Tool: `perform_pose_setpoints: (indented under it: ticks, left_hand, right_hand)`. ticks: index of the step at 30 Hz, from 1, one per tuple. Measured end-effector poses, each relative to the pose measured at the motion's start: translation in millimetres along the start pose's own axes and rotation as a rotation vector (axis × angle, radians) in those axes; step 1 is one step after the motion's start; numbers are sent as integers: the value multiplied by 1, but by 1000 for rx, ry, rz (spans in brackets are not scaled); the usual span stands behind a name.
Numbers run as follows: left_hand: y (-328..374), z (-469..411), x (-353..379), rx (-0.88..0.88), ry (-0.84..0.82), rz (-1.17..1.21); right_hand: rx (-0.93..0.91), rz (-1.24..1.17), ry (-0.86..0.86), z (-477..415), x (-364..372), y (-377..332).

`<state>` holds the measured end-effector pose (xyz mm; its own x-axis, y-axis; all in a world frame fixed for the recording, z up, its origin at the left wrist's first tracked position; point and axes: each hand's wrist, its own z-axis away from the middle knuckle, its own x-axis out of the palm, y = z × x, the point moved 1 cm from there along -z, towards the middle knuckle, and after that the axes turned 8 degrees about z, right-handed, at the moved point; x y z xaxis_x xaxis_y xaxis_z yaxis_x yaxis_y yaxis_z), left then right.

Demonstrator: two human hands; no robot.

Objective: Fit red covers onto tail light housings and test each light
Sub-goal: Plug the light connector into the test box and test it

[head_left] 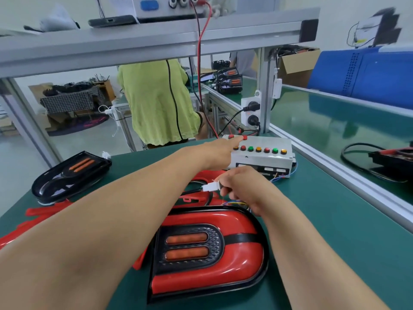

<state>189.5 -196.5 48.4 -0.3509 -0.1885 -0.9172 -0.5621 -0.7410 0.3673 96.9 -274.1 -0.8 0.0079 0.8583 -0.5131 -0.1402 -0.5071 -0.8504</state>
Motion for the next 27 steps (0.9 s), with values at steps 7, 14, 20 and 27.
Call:
perform_pose_setpoints:
  ticks: [7,14,20,27]
  left_hand:
    - [-2,-4,3,-23,-11,-63]
    - [-16,31,-5,57,301,282]
    - [-45,94,11,56,224,426]
    - [-47,110,23,67,294,562]
  right_hand:
    - [36,58,-9,-4,-1,-3]
    - [24,-144,18,8,-3,-4]
    - [-11,-206,62,5,1,-4]
    - [-62,-348,-9,6,5,-3]
